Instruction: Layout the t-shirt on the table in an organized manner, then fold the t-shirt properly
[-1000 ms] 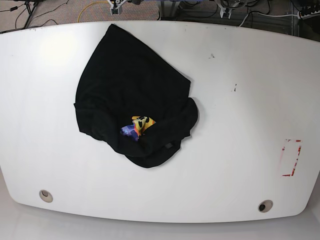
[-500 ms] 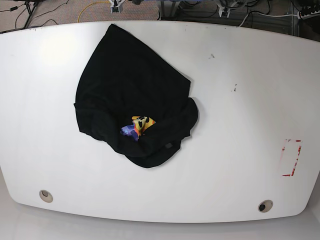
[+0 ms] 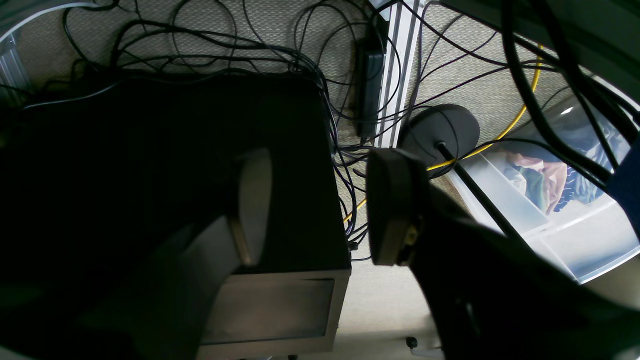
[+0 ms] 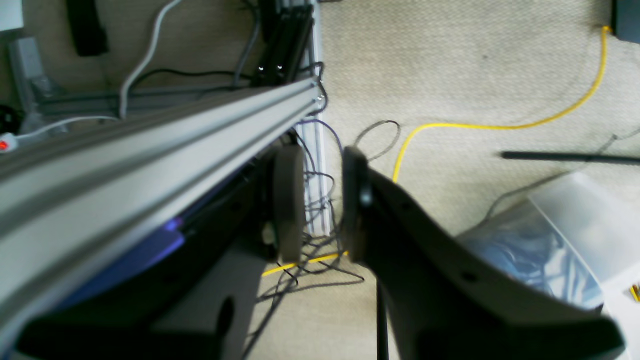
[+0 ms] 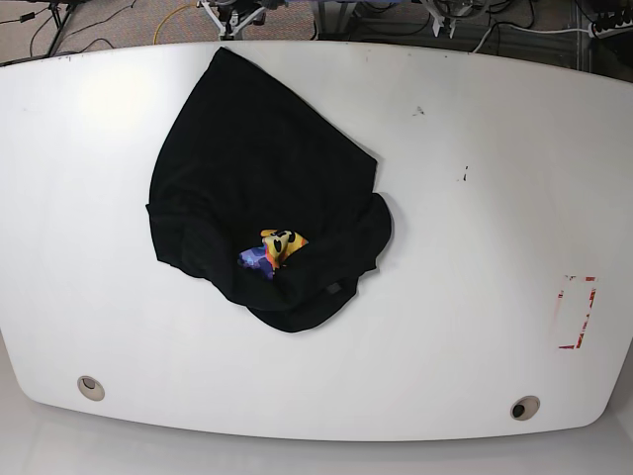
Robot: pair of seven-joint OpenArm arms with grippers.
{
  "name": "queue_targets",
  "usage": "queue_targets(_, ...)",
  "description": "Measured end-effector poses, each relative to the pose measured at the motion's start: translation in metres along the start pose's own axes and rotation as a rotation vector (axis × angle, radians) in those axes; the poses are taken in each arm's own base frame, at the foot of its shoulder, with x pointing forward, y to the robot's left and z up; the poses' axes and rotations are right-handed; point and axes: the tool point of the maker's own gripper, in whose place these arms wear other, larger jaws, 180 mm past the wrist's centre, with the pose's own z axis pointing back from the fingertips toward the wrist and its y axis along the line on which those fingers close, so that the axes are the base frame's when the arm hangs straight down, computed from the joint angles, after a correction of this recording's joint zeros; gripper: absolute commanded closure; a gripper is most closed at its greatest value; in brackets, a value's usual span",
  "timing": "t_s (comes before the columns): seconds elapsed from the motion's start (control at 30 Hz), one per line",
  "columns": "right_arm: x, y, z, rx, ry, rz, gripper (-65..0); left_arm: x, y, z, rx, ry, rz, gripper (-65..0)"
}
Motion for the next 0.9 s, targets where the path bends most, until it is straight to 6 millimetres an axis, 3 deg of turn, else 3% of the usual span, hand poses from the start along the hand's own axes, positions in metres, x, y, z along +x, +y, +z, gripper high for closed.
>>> queue_targets(0.27, -0.017, -0.001, 0.004, -0.002, 0.034, -0.004, -13.0, 0.004, 0.003, 0.001, 0.005, -0.009, -0.002, -27.6)
queue_targets(0.5, 0.002, -0.001, 0.013, -0.016, -0.095, 0.009, -13.0, 0.022, 0.004, 0.004, 0.006, -0.109, -0.014, -27.6)
queue_targets(0.6, -0.002, 0.005, 0.018, -0.010, -0.100, 0.010, -13.0, 0.030, 0.004, 0.009, 0.008, -0.167, -0.025, -27.5)
queue_targets(0.9, -0.015, 0.014, 0.039, -0.014, -0.113, 0.020, -13.0, 0.009, 0.001, 0.029, 0.010, -0.224, -0.061, -27.5)
